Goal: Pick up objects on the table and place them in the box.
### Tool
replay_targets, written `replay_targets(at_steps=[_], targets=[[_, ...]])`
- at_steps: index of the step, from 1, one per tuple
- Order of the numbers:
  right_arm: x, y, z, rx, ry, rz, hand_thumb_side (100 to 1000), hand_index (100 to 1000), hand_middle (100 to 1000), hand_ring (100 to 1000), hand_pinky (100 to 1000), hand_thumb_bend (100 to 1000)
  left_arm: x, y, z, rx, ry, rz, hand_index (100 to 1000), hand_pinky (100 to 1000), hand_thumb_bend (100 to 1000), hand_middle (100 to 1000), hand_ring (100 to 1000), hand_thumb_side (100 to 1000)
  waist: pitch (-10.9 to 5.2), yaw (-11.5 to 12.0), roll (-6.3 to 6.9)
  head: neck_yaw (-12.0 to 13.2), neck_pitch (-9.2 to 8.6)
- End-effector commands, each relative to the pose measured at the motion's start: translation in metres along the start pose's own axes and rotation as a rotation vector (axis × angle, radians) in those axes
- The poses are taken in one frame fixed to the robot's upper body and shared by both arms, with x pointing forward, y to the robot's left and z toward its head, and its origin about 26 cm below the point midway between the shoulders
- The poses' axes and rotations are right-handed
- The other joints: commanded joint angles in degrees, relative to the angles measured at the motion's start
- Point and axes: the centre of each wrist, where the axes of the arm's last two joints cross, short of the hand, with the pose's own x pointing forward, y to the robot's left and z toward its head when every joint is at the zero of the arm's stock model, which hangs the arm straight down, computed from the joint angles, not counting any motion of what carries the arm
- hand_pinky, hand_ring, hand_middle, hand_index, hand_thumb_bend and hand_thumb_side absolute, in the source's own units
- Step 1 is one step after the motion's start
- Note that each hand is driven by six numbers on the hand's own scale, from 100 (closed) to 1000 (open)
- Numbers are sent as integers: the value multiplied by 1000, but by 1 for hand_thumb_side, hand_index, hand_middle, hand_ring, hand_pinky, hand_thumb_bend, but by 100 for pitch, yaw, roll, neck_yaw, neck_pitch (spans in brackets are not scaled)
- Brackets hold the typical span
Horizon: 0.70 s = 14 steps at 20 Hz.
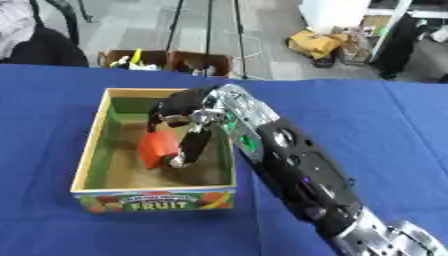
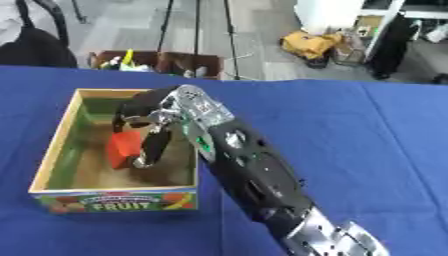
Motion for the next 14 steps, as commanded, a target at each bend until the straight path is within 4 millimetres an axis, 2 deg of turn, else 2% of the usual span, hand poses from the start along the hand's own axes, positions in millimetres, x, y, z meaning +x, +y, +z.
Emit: replay_targets(at_steps=[1,6,11,14], targets=[[-4,-21,15,-1,-34,74,526,874,856,886,711,369,7,1,-2,-2,-25,8,441,225,100,467,443,811,-154,-7,53,-6,-21],[-4,-39,40,-125,-51,45,558,869,845,877,709,345,5,3,-2,2,-21,0,441,225,100,465,442,810,-198,-75,72,72,26],[-6,-59,84,-286,-66,-8,604,861,818,860,698,295,4,6,-1,10,-18,-10,441,226,100,465,442,809,-248,-177,99,227,117],[-8,-68,119,-404,-55,-53,644,845,776,842,683,171,3,7,-1,15,-16,-16,441,226,100,465,441,809,-285,-258,126,348,179]])
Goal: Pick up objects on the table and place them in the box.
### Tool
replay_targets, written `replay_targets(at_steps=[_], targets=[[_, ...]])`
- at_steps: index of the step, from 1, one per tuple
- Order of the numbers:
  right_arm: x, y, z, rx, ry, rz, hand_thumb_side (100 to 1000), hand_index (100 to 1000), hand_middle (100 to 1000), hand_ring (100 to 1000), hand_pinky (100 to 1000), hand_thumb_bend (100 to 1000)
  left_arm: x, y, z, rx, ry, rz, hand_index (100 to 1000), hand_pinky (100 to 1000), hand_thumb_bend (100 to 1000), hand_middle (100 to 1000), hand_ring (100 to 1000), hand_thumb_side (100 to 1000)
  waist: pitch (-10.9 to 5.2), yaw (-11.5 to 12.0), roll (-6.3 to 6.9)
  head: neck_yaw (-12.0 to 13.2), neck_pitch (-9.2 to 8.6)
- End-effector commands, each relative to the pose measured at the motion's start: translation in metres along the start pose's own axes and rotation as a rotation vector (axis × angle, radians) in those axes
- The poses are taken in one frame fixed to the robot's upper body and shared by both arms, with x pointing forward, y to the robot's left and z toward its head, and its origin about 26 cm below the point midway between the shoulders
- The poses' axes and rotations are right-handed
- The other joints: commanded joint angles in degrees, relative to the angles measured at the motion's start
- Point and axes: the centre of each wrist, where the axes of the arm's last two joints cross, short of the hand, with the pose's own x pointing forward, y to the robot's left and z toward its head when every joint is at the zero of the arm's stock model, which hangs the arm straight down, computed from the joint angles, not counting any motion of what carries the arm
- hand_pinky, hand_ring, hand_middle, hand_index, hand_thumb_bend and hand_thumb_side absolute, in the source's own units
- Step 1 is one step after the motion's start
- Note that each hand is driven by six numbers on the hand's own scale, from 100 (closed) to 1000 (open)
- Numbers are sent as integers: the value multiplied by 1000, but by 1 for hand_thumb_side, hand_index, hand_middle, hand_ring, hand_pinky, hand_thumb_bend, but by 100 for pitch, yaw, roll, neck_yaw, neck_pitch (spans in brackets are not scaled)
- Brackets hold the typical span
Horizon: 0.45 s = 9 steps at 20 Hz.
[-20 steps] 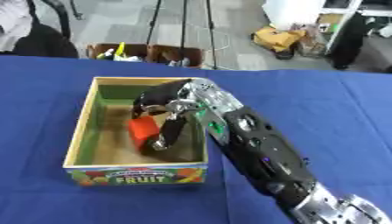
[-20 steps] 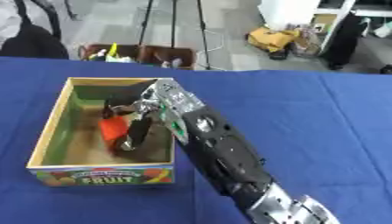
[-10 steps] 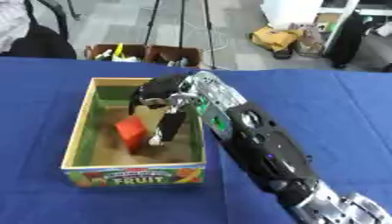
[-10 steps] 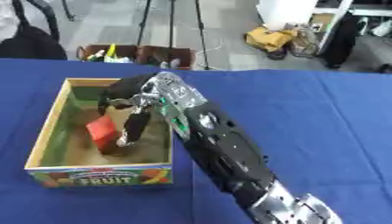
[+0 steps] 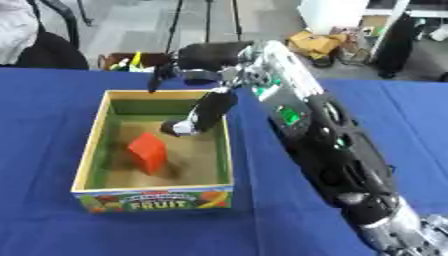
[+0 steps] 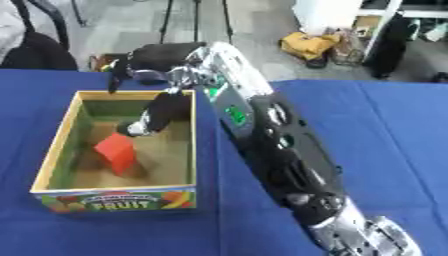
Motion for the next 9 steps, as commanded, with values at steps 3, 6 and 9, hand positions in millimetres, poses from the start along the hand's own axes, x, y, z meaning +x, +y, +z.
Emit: replay_targets(at_steps=[3,6,9], targets=[[2,-35,58,-230,47,-63,679,829,683,786,643,100,5,7,-3,17,-25,-13,442,227,100,466,441,809,-195,-113,58,214,118],[5,-35,78,-376,89,-192,764,827,631,740,613,100,5,7,-3,17,-23,-14,442,228,100,466,441,809,-232,-216,96,297,157],[11,-31,92,-527,126,-313,825,838,641,734,619,100,4,8,-2,24,-21,-18,442,228,100,466,441,809,-270,-334,129,367,219]])
